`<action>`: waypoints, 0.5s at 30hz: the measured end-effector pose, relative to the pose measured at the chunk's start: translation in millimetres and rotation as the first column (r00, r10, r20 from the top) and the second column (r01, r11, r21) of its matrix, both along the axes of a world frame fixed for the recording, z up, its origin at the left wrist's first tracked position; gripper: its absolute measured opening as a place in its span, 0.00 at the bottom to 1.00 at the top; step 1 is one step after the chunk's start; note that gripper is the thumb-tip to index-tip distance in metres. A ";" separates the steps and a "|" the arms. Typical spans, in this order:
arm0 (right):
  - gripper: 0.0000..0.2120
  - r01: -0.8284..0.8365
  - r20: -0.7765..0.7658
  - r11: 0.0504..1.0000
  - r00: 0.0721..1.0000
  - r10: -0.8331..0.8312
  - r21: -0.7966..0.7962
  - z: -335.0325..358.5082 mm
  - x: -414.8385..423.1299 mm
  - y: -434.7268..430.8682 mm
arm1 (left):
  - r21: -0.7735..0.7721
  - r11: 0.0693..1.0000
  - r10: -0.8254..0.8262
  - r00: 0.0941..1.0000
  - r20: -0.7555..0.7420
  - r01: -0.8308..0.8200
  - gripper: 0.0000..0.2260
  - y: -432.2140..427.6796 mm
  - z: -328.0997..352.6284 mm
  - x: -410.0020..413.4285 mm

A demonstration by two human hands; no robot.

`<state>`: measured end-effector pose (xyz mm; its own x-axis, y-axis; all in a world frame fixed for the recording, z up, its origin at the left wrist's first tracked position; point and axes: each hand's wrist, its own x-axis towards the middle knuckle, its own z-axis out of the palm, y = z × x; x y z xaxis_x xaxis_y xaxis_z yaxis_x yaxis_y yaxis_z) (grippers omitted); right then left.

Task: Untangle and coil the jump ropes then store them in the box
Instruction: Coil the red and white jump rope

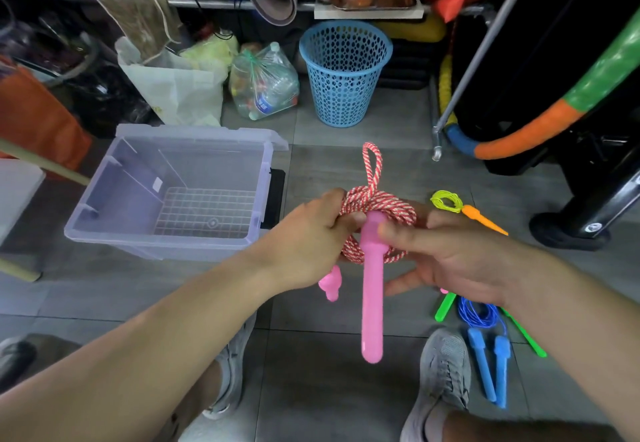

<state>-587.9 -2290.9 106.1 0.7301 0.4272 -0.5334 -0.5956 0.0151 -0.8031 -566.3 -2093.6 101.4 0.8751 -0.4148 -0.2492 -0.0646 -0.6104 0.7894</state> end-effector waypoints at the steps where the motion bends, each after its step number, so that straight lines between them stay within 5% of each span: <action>1: 0.23 0.045 0.002 0.999 0.999 -0.045 -0.019 -0.4 -1.2 2.9 | 0.005 1.000 0.000 1.000 0.014 0.000 0.12 -1.5 1.6 -1.3; 7: 0.23 0.115 0.014 0.993 0.993 -0.115 -0.016 -4.6 -3.6 11.0 | 0.027 0.999 0.030 0.999 0.046 -0.031 0.11 -2.7 2.9 -1.1; 15: 0.30 -0.130 0.049 0.990 0.990 0.132 -0.046 11.3 -2.1 -13.9 | 0.091 0.948 0.294 0.949 0.114 -0.305 0.11 12.0 2.8 22.7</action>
